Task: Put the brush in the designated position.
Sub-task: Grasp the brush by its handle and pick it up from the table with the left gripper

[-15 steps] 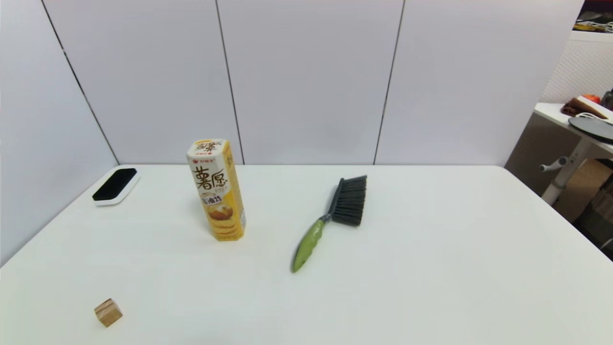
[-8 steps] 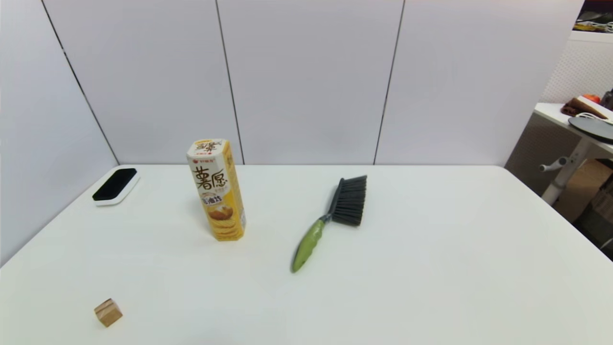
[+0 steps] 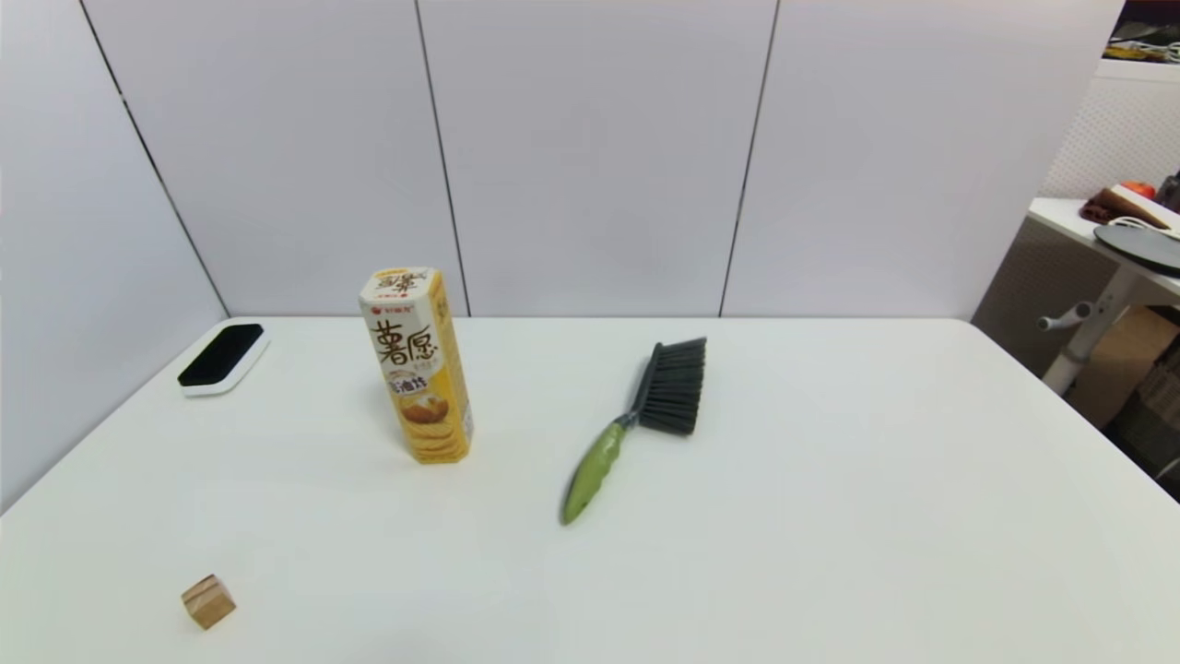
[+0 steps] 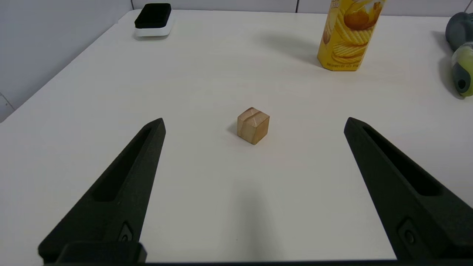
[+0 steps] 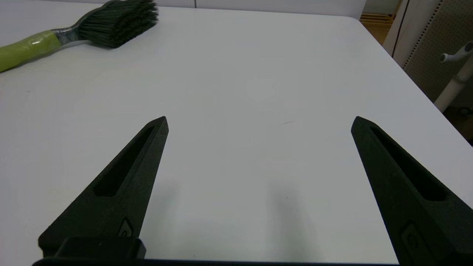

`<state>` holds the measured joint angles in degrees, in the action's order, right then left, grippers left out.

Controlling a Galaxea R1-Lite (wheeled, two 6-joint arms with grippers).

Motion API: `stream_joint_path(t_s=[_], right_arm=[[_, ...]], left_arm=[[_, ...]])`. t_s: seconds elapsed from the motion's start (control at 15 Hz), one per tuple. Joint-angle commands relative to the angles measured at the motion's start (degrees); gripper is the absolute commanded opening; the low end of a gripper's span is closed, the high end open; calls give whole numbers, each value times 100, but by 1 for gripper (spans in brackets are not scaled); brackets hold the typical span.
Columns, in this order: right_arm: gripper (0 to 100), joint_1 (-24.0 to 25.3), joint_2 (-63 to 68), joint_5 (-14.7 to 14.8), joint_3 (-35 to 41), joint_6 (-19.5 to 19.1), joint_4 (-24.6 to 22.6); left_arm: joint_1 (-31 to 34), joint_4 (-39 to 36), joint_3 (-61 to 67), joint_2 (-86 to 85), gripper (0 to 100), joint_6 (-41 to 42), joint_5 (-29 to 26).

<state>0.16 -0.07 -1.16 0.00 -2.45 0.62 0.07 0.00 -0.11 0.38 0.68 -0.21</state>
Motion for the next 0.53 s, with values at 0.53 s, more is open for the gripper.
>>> stream_joint_path(t_s=[0.53], right_arm=[[100, 2, 7, -7, 9, -1, -1]], left_arm=[[-2864, 5054, -10562, 7257, 100, -244, 812]])
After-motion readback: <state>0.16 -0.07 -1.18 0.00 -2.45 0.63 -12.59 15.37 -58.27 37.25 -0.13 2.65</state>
